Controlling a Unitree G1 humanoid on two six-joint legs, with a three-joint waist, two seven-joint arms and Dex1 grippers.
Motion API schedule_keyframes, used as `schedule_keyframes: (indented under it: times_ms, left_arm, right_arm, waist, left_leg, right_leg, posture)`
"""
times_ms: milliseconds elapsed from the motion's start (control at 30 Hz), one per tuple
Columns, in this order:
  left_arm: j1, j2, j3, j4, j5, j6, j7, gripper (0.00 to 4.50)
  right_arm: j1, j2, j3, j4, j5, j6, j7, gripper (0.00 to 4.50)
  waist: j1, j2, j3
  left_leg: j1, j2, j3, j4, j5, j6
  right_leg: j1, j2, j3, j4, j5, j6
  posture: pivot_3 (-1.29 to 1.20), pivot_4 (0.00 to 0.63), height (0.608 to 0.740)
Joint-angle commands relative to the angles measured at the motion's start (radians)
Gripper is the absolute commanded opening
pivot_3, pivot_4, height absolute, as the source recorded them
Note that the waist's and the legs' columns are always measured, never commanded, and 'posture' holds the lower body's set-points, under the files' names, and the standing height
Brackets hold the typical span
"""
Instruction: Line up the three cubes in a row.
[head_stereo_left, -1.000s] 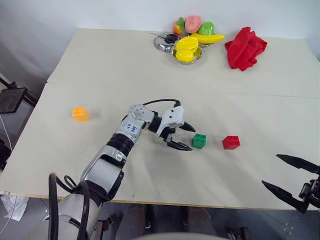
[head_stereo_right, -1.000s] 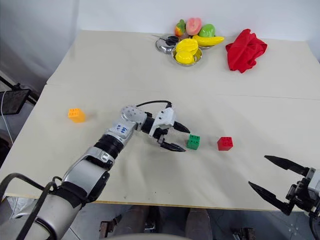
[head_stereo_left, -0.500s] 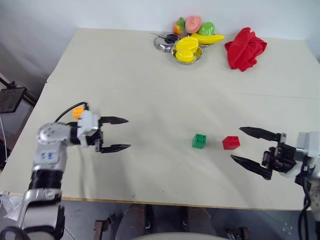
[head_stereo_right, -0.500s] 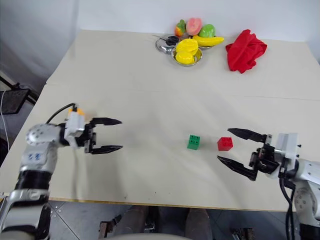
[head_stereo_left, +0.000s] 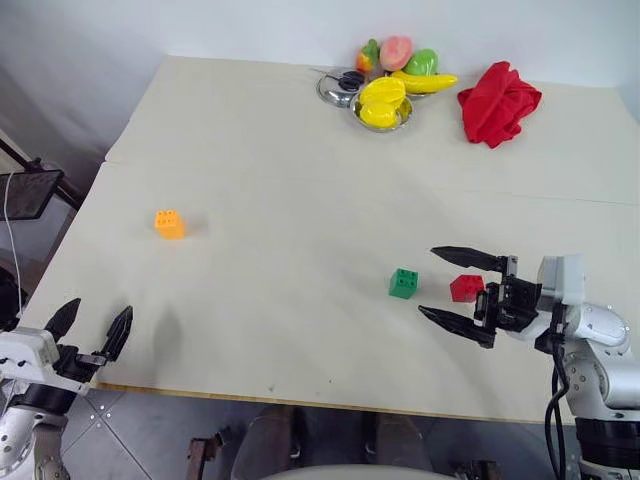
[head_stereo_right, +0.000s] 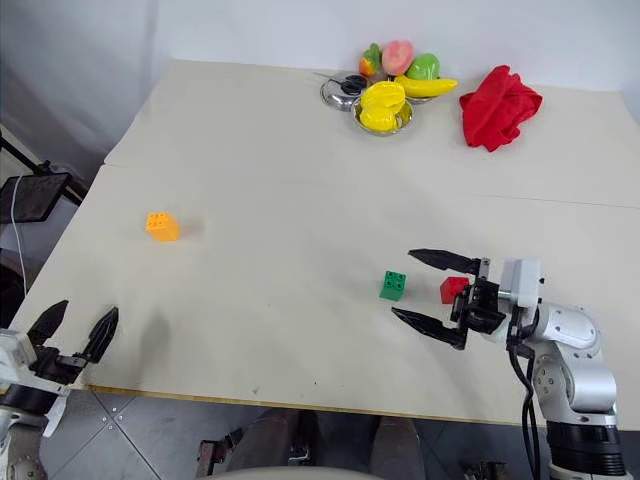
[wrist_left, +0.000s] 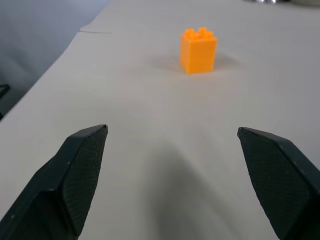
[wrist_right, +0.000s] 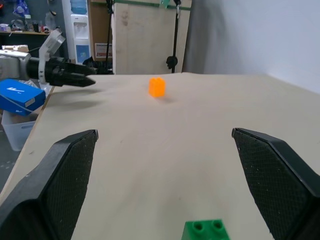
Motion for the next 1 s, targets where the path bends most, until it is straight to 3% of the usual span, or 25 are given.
schedule_keyframes:
  times_ms: [33, 300, 500, 600, 833, 867, 1000]
  left_arm:
    - [-0.082, 0.019, -0.047, -0.08, -0.032, 0.103, 0.095, 4.39]
    - [-0.423, 0.063, -0.166, 0.025, 0.056, 0.353, 0.365, 4.39]
    - [-0.512, 0.08, -0.236, 0.089, 0.105, 0.423, 0.411, 4.39]
    - [-0.511, 0.084, -0.236, 0.097, 0.129, 0.433, 0.442, 3.8]
    - [-0.497, 0.085, -0.259, 0.104, 0.131, 0.366, 0.364, 1.63]
    - [-0.503, 0.09, -0.264, 0.118, 0.133, 0.353, 0.344, 1.45]
    - [-0.532, 0.138, -0.303, 0.181, 0.098, 0.24, 0.124, 1.45]
  right_arm:
    - [0.016, -0.029, -0.026, 0.001, 0.005, -0.019, 0.025, 4.5]
    - [0.041, -0.051, -0.024, -0.02, 0.014, 0.02, 0.022, 4.5]
    - [0.042, -0.041, -0.023, -0.036, 0.007, 0.024, -0.005, 4.5]
    - [0.052, -0.039, -0.024, -0.045, 0.004, 0.02, -0.016, 4.5]
    - [0.094, -0.033, -0.034, -0.058, -0.001, 0.0, -0.037, 4.5]
    - [0.1, -0.034, -0.036, -0.057, -0.002, -0.002, -0.039, 4.5]
    - [0.149, -0.05, -0.08, -0.052, 0.002, -0.015, -0.042, 4.5]
  waist:
    - [0.0, 0.0, 0.0]
    - [-0.008, -0.001, -0.001]
    - [-0.009, -0.001, -0.001]
    - [-0.008, -0.001, -0.001]
    - [-0.004, -0.001, -0.001]
    - [-0.004, -0.001, -0.001]
    - [-0.005, -0.001, -0.001]
  left_leg:
    - [0.0, 0.0, 0.0, 0.0, 0.0, 0.0]
    - [0.0, 0.0, 0.001, 0.0, 0.002, 0.004]
    - [0.0, 0.002, 0.003, 0.0, 0.002, 0.003]
    - [0.0, 0.002, 0.003, 0.0, 0.002, 0.003]
    - [0.0, 0.002, 0.003, 0.0, 0.002, 0.003]
    - [0.0, 0.002, 0.003, 0.0, 0.002, 0.003]
    - [0.0, 0.002, 0.003, 0.0, 0.002, 0.002]
  right_leg:
    - [0.0, 0.0, 0.0, 0.001, 0.0, 0.0]
    - [0.0, 0.004, 0.0, 0.003, 0.0, 0.0]
    - [-0.001, 0.006, 0.0, 0.001, 0.0, 0.0]
    - [0.0, 0.006, 0.001, 0.001, 0.0, 0.0]
    - [0.0, 0.006, 0.001, 0.001, 0.0, 0.0]
    - [0.0, 0.006, 0.001, 0.001, 0.0, 0.0]
    - [0.0, 0.006, 0.001, 0.001, 0.0, 0.0]
  posture:
    - [0.0, 0.15, 0.74]
    - [0.0, 0.15, 0.74]
    - [0.0, 0.15, 0.74]
    - [0.0, 0.15, 0.74]
    - [0.0, 0.15, 0.74]
    - [0.0, 0.15, 0.74]
    - [0.0, 0.15, 0.74]
